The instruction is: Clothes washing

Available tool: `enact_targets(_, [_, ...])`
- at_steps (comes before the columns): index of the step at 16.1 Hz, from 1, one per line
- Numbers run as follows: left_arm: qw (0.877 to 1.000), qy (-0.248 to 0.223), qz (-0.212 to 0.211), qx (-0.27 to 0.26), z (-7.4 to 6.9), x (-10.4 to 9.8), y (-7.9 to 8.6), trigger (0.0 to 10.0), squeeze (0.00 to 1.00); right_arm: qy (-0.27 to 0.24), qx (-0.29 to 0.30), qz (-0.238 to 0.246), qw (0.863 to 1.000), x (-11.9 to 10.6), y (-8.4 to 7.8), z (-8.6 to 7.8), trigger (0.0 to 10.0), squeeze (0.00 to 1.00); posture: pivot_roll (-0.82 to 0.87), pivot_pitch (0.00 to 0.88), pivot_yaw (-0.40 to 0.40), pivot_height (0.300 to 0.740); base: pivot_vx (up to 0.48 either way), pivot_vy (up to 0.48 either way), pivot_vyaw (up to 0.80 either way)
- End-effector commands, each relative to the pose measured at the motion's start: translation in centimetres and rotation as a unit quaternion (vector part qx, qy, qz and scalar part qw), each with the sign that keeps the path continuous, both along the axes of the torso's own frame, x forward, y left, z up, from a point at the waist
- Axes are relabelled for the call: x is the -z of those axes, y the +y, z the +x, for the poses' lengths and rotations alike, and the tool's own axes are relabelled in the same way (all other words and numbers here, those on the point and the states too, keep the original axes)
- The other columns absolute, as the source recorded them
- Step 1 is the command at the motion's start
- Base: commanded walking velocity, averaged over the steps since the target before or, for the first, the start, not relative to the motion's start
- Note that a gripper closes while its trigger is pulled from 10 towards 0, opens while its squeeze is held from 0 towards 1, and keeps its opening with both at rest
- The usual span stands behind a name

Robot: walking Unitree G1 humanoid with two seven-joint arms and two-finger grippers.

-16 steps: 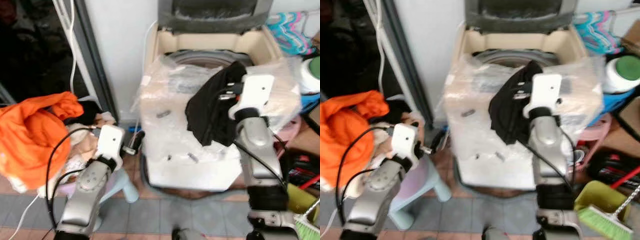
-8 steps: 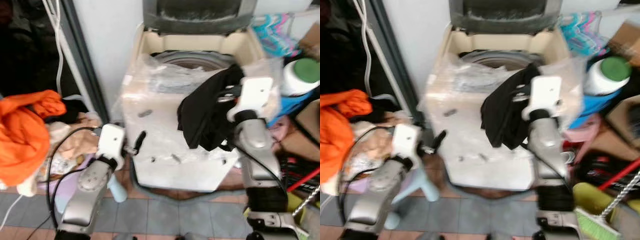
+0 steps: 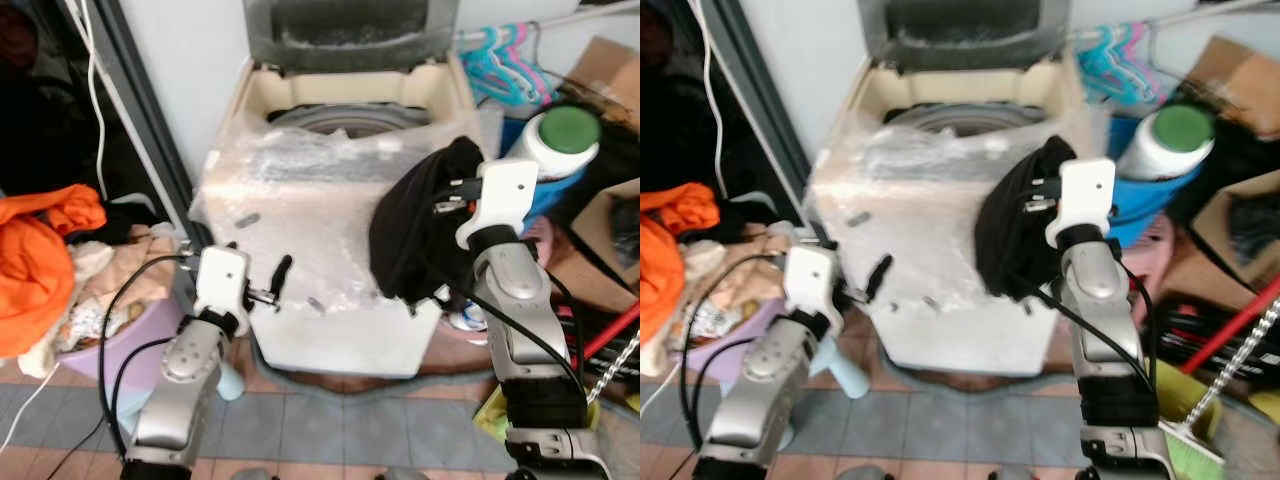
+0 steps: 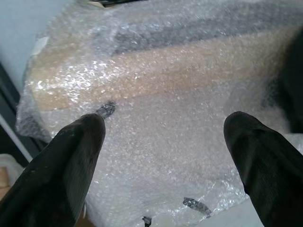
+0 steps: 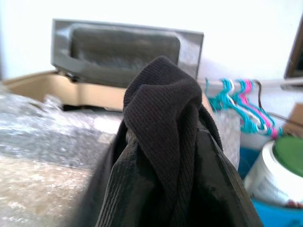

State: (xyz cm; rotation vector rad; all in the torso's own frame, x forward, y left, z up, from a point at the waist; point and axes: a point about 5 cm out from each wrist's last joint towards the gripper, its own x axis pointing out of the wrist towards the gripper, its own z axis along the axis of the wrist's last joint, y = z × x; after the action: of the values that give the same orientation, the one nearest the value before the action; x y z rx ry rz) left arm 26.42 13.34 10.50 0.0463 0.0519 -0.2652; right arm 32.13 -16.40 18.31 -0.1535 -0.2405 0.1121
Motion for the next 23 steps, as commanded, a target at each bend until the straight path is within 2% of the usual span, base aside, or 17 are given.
enact_targets(1, [1.000,0.000,-0.002,-0.025,0.3,-0.2,1.0,10.0,0.00,-0.027,-0.045,-0.009,0.999,-1.3,1.5,0.2,10.0,0.00,-0.03,0.000,0.067,0.740,0.000,0.000,0.00])
enact_targets(4, [0.997,-0.003,-0.008,-0.071,0.5,-0.2,1.9,10.0,0.00,-0.039,-0.103,-0.032,0.993,-1.8,2.5,0.0,10.0,0.00,-0.03,0.000,0.064,0.740,0.000,0.000,0.00])
enact_targets(6, [0.996,0.001,-0.006,-0.087,0.3,0.0,2.6,10.0,0.00,-0.046,-0.112,-0.033,0.992,-2.1,2.7,-0.1,10.0,0.00,-0.03,0.000,0.064,0.740,0.000,0.000,0.77])
enact_targets(12, [0.996,0.001,-0.015,-0.086,0.1,0.0,2.7,10.0,0.00,-0.049,-0.117,-0.021,0.992,-2.2,2.8,-0.1,10.0,0.00,-0.03,0.000,0.067,0.740,0.137,0.000,0.66])
enact_targets(23, [0.996,0.002,-0.022,-0.084,0.1,0.0,2.6,10.0,0.00,-0.044,-0.115,-0.020,0.992,-2.2,2.8,0.2,10.0,0.00,-0.04,0.000,0.068,0.740,0.336,0.000,0.00])
